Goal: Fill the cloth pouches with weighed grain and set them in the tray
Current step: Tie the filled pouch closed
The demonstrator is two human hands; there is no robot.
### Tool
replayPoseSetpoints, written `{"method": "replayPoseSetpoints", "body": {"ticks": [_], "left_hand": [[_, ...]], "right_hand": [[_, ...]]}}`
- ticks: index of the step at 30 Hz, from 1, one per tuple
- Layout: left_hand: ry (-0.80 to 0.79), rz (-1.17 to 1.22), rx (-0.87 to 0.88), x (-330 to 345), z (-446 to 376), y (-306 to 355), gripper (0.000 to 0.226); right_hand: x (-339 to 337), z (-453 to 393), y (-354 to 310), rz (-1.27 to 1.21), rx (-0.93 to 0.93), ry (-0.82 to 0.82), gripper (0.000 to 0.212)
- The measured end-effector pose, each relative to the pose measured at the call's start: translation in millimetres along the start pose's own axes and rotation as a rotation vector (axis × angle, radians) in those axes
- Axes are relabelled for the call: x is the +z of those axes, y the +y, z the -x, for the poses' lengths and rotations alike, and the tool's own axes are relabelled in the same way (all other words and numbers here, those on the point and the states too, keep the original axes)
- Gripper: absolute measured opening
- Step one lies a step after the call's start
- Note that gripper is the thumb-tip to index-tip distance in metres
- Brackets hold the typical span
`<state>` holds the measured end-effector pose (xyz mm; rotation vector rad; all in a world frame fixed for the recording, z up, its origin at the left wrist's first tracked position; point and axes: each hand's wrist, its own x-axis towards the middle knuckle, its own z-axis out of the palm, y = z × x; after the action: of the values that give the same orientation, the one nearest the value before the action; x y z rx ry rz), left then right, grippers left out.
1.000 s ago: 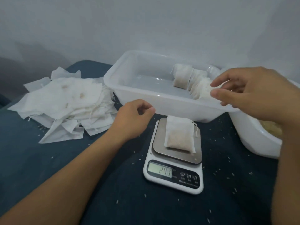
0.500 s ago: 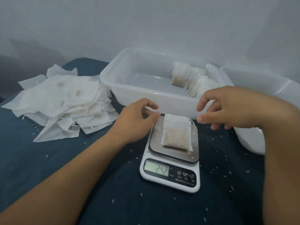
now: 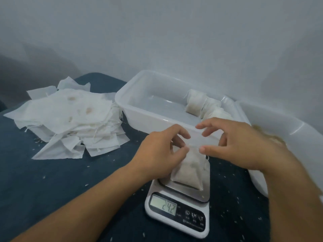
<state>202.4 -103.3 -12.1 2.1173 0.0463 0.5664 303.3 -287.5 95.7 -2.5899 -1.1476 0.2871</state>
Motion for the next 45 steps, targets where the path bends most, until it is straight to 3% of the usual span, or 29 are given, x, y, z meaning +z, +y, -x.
{"method": "replayPoseSetpoints", "body": {"ticks": [3,7,9,14,17,20,30,37,40,45], "left_hand": [[0.056,0.089,0.014,-4,4,3,0.021],[0.088,0.076,0.071,-7,7,10,0.023],[0.124,0.099,0.076,-8,10,15,0.026],[0.301,0.255,-0.021,-5,15,21,0.037],[0.265,0.315,-0.171,-3,13,20,0.030],[0.228,0.343,-0.250,1,13,16,0.023],[0.189,0.286,-0.260,1,7,10,0.039],[0.207,0.284,-0.279,3,2,6,0.035],[0.193,0.275,-0.282,4,1,5,0.033],[0.172,0.275,-0.297,3,-2,5,0.031]], "right_hand": [[4,1,-5,-0.016,0.005,-0.103,0.049],[6,0,-13,-0.034,-0.015,-0.061,0.011],[3,3,-19,-0.029,-0.032,-0.014,0.005],[-25,19,-33,-0.049,-0.078,0.269,0.011],[-52,7,-38,-0.063,-0.086,0.461,0.010],[-73,-26,-40,0.004,-0.031,0.510,0.014],[-35,-160,9,0.222,0.191,0.325,0.011],[-17,-205,29,0.360,0.293,0.187,0.023],[-13,-216,39,0.416,0.340,0.122,0.016],[-13,-226,48,0.441,0.441,0.173,0.012]]}}
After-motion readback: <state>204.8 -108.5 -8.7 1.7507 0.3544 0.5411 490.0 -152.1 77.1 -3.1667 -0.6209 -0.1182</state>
